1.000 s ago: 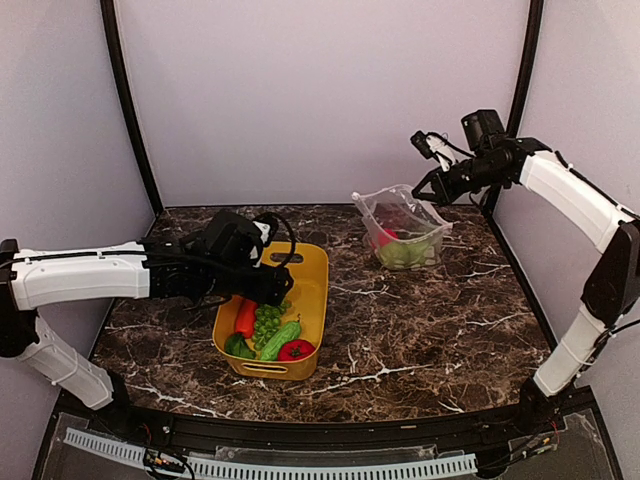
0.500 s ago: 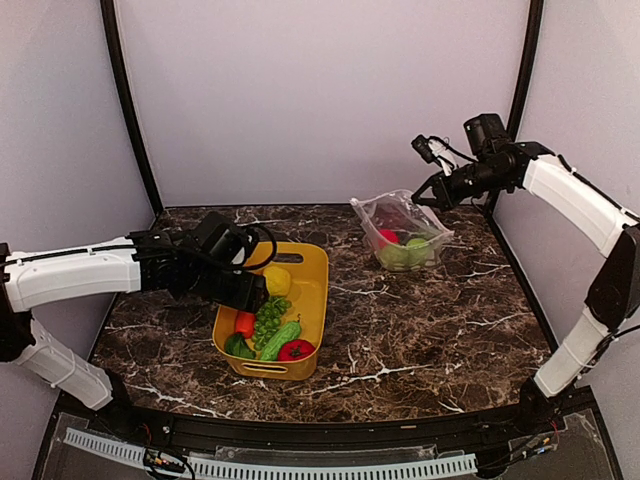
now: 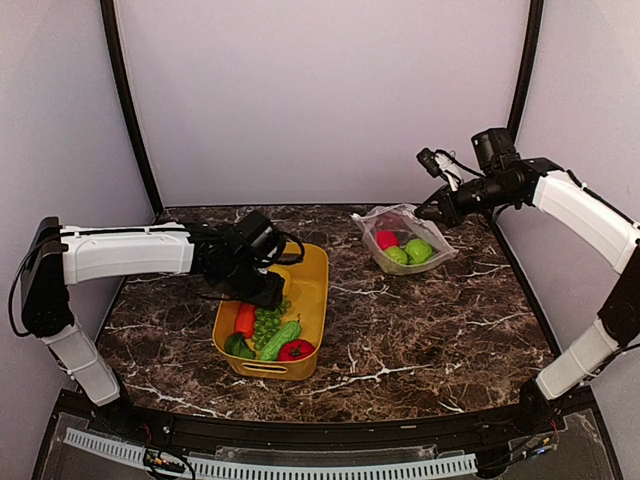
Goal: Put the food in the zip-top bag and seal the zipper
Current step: Pick up the fake fruit from the bin.
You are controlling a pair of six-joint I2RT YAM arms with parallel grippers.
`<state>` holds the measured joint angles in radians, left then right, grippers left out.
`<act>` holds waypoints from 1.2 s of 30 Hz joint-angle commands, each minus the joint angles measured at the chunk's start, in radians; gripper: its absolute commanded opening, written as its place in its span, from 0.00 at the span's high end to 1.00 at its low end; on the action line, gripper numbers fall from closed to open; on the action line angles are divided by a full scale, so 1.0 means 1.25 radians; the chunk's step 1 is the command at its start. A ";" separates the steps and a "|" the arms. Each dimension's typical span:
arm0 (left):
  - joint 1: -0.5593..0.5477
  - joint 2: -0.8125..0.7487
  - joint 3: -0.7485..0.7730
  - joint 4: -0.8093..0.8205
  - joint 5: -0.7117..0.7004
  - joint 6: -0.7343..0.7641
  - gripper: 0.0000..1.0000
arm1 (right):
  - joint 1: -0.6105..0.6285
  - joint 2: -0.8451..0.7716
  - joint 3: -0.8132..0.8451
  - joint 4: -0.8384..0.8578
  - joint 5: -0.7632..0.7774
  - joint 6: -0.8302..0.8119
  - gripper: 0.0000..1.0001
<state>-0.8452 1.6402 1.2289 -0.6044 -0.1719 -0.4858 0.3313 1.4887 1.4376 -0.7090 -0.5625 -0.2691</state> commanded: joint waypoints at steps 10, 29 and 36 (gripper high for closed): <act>0.004 0.093 0.047 -0.051 -0.031 0.041 0.61 | 0.000 -0.019 -0.013 0.036 -0.022 -0.002 1.00; 0.004 0.252 0.183 -0.076 -0.146 0.204 0.64 | 0.001 0.015 0.026 0.010 -0.035 0.011 1.00; 0.004 0.277 0.185 -0.060 -0.149 0.217 0.73 | 0.003 0.027 0.032 0.004 -0.036 0.011 1.00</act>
<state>-0.8452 1.9644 1.4429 -0.6624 -0.3317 -0.2379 0.3313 1.5063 1.4483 -0.7029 -0.5949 -0.2623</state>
